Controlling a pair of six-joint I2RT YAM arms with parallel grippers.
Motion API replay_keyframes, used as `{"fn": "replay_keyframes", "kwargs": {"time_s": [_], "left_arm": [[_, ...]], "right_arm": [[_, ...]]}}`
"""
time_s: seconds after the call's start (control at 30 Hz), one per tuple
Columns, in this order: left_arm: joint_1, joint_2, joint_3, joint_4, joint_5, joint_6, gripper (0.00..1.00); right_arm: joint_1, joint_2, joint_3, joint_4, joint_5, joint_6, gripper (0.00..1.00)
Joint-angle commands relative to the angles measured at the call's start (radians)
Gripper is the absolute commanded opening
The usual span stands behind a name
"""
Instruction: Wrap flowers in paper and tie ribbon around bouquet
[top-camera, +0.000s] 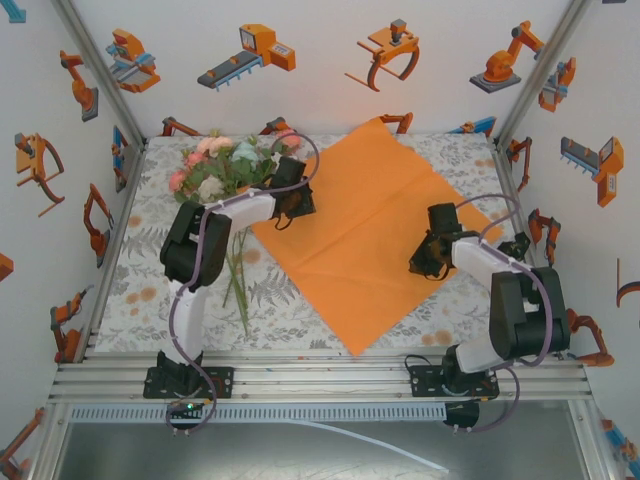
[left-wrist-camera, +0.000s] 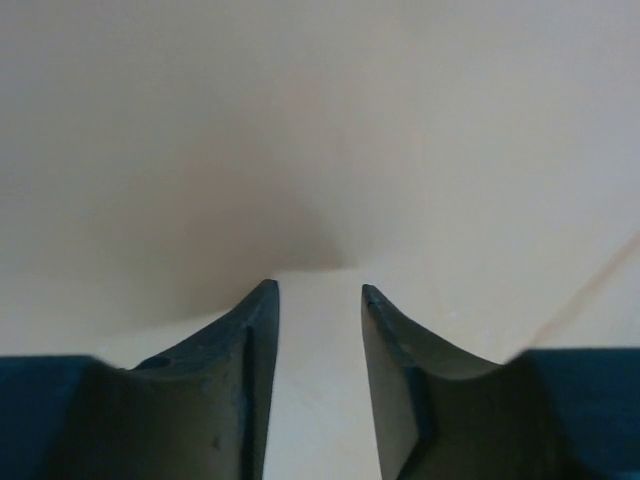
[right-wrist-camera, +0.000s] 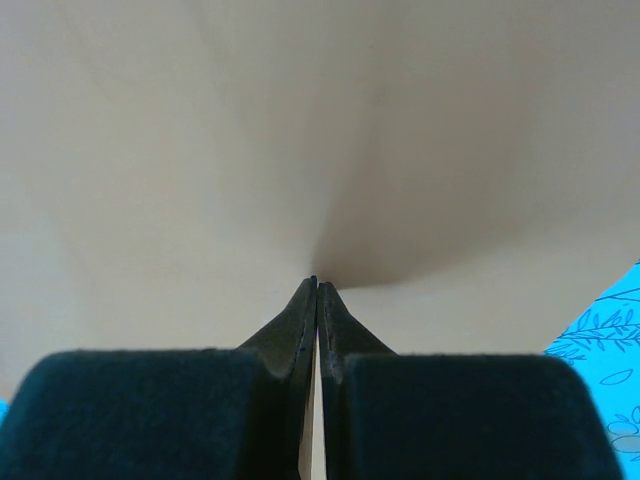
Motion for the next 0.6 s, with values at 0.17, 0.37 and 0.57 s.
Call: {"fn": "replay_keyframes", "kwargs": {"time_s": [0.17,0.37,0.57], "left_arm": [[0.048,-0.336,-0.12,-0.033,-0.053,0.053,0.5],[0.165,-0.598,-0.331,-0.188,-0.266,0.1,0.47],[0.341,-0.676,-0.492,-0.201,-0.146,0.156,0.44]], "right_arm": [[-0.002,-0.181,0.125,-0.118,-0.036,-0.04,0.13],[0.053,-0.328,0.118,-0.112,-0.077,-0.068,0.22],[0.106,-0.398,0.068,0.017,-0.186,-0.13,0.34]]}}
